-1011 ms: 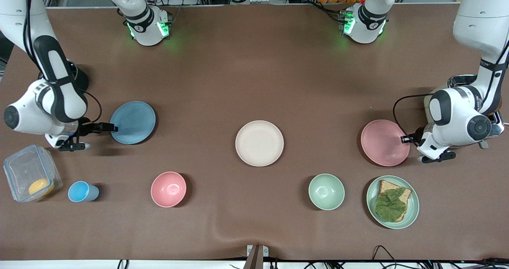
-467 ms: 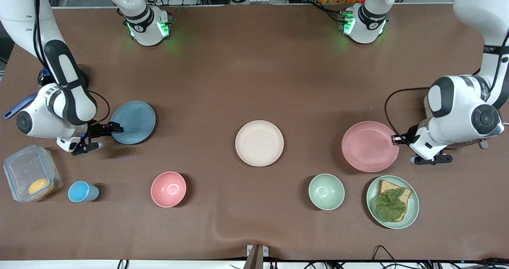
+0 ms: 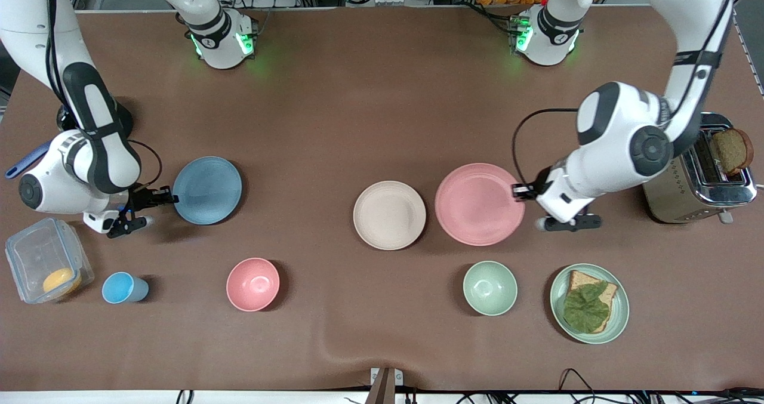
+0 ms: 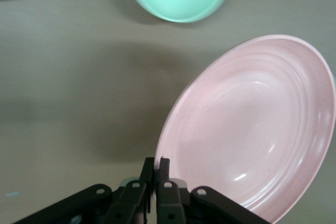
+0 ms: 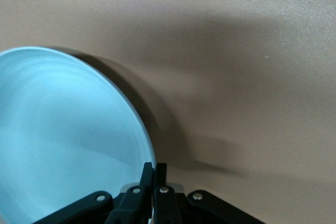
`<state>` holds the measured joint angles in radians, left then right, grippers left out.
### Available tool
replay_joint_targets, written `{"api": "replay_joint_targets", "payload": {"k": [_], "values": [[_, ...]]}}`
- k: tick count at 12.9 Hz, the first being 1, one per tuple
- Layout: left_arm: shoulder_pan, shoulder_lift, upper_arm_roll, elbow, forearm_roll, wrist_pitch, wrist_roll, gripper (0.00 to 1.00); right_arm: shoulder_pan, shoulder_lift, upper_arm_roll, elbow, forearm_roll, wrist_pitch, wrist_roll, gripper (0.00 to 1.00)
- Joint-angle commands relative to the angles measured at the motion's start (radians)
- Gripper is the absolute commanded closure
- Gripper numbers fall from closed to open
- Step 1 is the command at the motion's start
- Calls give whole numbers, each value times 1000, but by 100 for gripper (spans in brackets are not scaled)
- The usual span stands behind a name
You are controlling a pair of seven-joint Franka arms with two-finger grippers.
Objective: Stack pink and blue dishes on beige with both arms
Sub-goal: 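Slide the pink plate onto the beige plate with the left gripper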
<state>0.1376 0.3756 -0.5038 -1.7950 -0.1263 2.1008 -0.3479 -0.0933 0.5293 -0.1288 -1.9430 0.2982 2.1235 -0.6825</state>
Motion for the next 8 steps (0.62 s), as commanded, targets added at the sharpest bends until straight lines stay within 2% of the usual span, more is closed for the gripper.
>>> {"api": "replay_joint_targets", "payload": {"k": [1, 8], "values": [[-70, 61, -13, 9, -38, 99, -63, 100, 7, 15, -8, 79, 1, -91, -5, 100], [-225, 232, 4, 15, -4, 358, -195, 100, 9, 15, -9, 228, -47, -278, 35, 100]]}}
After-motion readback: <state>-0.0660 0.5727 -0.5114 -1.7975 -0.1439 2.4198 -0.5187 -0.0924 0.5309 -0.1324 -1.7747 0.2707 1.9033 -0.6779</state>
